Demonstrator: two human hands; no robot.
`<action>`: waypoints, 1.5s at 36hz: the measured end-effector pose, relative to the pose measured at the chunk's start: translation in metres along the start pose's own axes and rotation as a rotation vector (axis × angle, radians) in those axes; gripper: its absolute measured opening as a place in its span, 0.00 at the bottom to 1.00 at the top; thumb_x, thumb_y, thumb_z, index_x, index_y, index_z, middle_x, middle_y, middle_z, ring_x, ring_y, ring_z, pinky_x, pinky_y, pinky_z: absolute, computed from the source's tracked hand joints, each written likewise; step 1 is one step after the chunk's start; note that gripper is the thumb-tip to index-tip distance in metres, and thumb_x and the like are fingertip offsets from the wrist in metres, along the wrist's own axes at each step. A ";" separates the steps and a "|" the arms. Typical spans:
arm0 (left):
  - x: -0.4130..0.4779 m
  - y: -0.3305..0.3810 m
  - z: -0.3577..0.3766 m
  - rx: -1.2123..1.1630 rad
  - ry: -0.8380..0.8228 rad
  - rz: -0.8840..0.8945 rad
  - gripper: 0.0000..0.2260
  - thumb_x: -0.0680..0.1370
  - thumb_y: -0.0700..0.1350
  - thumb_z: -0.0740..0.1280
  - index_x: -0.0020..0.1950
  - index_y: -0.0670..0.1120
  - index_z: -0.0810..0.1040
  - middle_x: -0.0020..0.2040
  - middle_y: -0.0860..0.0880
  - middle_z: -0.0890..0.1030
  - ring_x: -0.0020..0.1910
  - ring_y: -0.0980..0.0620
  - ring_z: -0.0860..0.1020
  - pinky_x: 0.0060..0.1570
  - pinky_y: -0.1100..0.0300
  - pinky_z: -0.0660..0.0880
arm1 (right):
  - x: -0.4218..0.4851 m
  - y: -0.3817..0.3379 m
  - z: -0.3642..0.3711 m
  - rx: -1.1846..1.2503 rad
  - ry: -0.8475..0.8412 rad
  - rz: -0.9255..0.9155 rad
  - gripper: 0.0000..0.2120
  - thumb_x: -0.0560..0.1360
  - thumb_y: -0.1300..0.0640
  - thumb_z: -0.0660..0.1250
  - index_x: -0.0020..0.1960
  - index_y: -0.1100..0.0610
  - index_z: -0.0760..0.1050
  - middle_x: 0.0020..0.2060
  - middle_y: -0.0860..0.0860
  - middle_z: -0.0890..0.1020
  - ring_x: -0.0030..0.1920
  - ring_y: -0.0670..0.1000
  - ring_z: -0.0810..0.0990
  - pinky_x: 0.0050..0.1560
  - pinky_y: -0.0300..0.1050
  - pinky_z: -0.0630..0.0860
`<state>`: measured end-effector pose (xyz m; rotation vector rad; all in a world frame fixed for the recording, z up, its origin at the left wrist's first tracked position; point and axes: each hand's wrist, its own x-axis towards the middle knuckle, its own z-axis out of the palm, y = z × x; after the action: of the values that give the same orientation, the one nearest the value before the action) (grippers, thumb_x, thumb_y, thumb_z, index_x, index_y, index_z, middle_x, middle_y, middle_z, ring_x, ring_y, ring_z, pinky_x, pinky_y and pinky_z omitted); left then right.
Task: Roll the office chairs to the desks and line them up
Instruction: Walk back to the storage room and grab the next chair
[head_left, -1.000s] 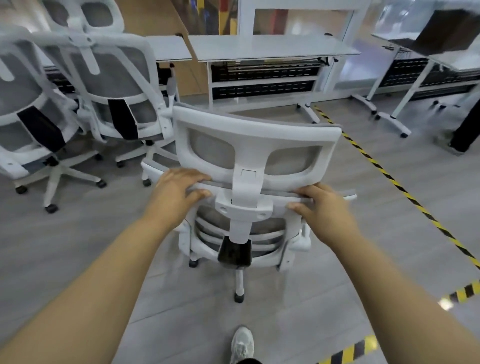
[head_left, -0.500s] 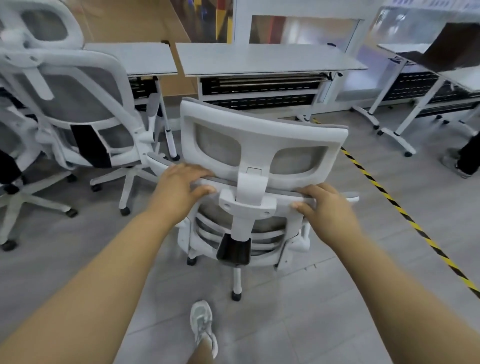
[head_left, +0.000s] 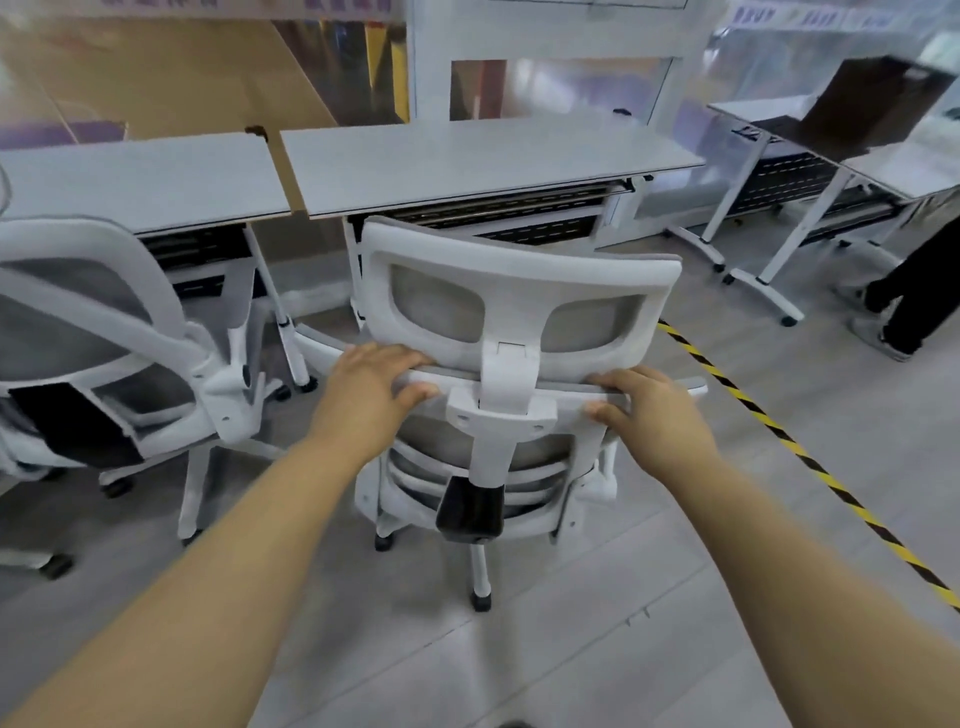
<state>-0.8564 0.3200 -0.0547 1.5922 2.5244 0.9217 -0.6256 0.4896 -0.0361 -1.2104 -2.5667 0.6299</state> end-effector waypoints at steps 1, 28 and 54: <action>0.012 -0.004 0.001 0.004 -0.005 -0.009 0.16 0.76 0.51 0.67 0.62 0.48 0.77 0.62 0.50 0.77 0.64 0.48 0.69 0.66 0.58 0.56 | 0.013 -0.001 0.001 -0.003 0.000 0.003 0.17 0.75 0.49 0.67 0.63 0.52 0.75 0.58 0.50 0.75 0.60 0.53 0.72 0.53 0.43 0.68; 0.299 -0.140 0.027 0.003 -0.028 -0.086 0.17 0.76 0.52 0.66 0.62 0.47 0.78 0.64 0.46 0.76 0.65 0.46 0.68 0.70 0.49 0.57 | 0.343 -0.038 0.034 0.037 -0.038 -0.066 0.19 0.75 0.49 0.67 0.62 0.55 0.76 0.59 0.52 0.76 0.61 0.55 0.72 0.68 0.57 0.65; 0.416 -0.209 0.017 0.080 -0.081 0.065 0.16 0.77 0.50 0.66 0.64 0.48 0.76 0.63 0.47 0.77 0.64 0.46 0.70 0.64 0.55 0.57 | 0.441 -0.092 0.064 -0.048 0.013 0.082 0.21 0.78 0.50 0.62 0.69 0.53 0.69 0.69 0.50 0.69 0.69 0.53 0.66 0.64 0.50 0.67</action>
<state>-1.2219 0.6090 -0.0506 1.7063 2.4986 0.7541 -0.9903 0.7621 -0.0370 -1.3367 -2.5465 0.5788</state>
